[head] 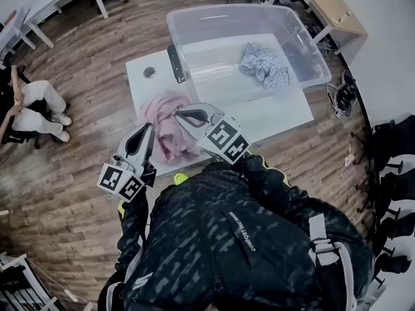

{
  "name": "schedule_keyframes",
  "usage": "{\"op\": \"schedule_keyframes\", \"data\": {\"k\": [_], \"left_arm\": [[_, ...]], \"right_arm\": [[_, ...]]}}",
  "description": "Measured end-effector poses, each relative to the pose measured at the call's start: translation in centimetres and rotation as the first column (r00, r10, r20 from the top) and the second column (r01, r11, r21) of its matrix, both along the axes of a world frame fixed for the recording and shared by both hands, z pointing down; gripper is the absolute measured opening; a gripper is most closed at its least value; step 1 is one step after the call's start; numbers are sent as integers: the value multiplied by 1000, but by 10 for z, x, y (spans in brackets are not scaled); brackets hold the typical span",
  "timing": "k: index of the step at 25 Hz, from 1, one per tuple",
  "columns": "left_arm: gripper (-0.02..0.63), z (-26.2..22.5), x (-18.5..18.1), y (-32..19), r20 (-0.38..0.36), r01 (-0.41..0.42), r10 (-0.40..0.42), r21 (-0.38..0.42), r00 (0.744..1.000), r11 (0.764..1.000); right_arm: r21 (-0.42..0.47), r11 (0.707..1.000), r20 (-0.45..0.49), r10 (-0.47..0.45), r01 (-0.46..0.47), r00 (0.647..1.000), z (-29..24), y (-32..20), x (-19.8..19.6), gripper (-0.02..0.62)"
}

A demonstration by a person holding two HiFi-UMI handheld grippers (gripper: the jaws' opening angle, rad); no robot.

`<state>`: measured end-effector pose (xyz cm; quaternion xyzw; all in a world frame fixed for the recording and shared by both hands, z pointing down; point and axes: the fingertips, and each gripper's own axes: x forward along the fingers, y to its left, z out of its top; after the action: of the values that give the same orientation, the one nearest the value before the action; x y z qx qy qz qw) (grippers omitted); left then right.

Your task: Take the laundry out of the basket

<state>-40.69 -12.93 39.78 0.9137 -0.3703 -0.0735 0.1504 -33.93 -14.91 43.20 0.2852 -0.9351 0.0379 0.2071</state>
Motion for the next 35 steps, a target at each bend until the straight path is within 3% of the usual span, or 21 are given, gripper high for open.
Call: {"op": "schedule_keyframes", "data": {"k": [4,11,25,35], "left_arm": [[8,-4,13,-7,17,42,-42,-9,999,999],[8,-16,60,-24,31,36,-36,-5,999,999],[8,-56,182,-75,27,-20,19,43,999,999],[9,-59,274,-128,40,-18,15,57,999,998]], "right_arm": [[33,999,60,-34,32,998,-26,-15,16,-3],[90,996,86,-37,29,996,-51,-48,64,-2],[43,998,48,-56,54,997,-39,-108,168,-2],[18,999,43,-47,46,998,-25,-154,265,-2]]}}
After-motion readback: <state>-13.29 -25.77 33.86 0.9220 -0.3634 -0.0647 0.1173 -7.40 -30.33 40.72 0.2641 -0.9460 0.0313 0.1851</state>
